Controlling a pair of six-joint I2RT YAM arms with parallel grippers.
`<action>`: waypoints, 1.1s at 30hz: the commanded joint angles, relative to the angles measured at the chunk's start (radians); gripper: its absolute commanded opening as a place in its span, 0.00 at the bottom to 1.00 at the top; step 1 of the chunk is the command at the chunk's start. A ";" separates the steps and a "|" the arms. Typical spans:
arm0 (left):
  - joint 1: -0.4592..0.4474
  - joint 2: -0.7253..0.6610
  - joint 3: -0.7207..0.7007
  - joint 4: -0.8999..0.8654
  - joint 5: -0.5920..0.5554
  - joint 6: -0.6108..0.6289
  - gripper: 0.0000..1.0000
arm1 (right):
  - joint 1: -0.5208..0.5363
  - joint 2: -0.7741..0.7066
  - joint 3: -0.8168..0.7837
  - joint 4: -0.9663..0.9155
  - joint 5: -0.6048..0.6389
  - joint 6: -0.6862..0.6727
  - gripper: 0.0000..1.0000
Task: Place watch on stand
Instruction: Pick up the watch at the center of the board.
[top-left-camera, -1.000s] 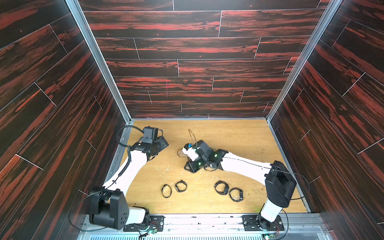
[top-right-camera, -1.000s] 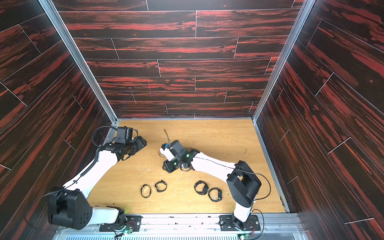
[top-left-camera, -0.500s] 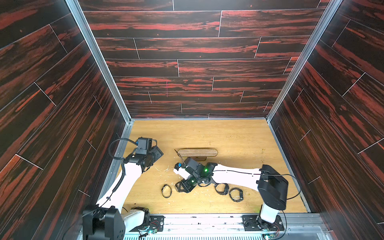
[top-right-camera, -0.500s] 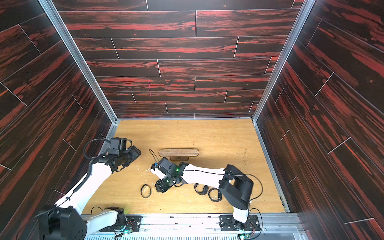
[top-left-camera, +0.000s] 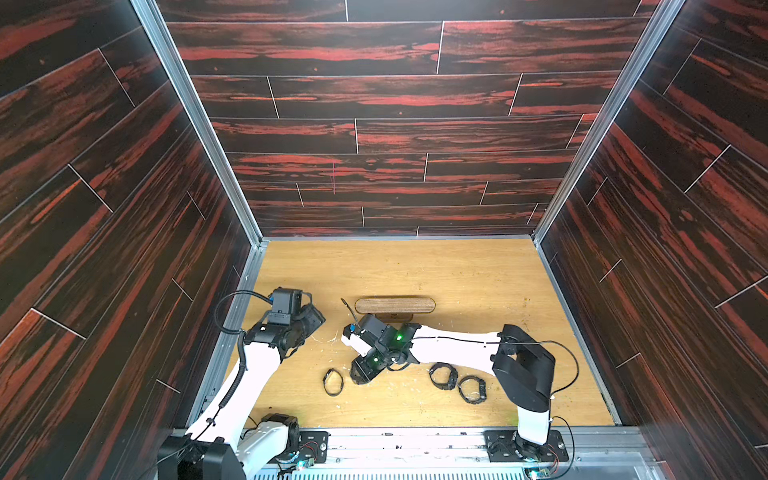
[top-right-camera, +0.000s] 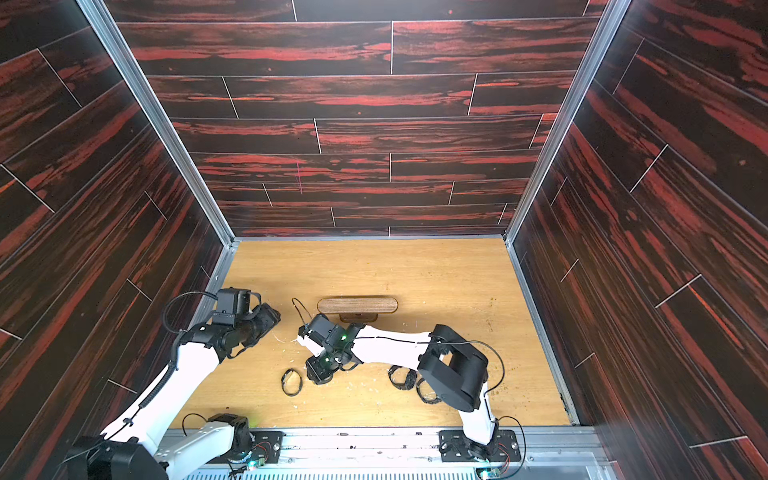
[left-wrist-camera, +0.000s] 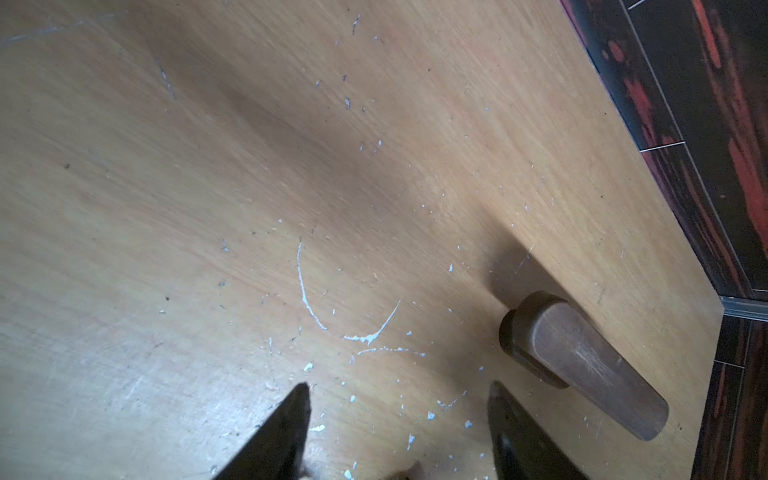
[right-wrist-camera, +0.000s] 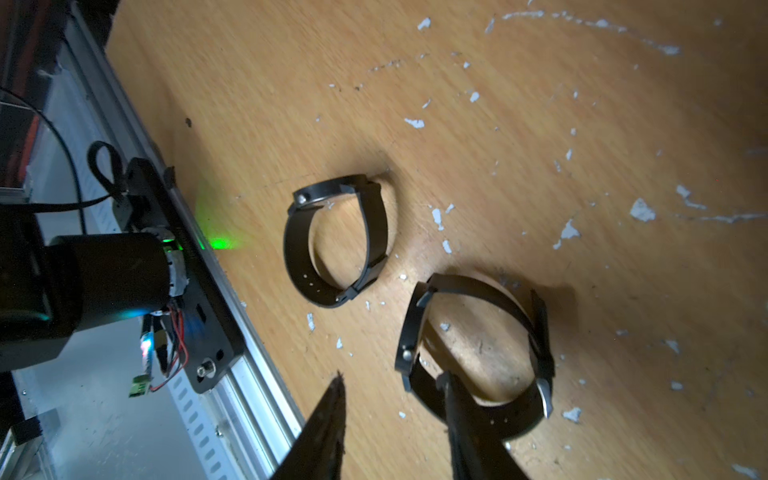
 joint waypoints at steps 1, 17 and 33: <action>0.007 -0.033 -0.015 -0.028 -0.010 -0.002 0.69 | 0.008 0.044 0.041 -0.038 0.005 0.007 0.42; 0.011 -0.049 -0.026 -0.040 -0.024 0.006 0.69 | 0.009 0.145 0.138 -0.091 0.020 -0.010 0.31; 0.015 -0.036 0.043 -0.048 -0.019 0.038 0.73 | -0.034 0.046 0.095 -0.026 -0.128 0.005 0.03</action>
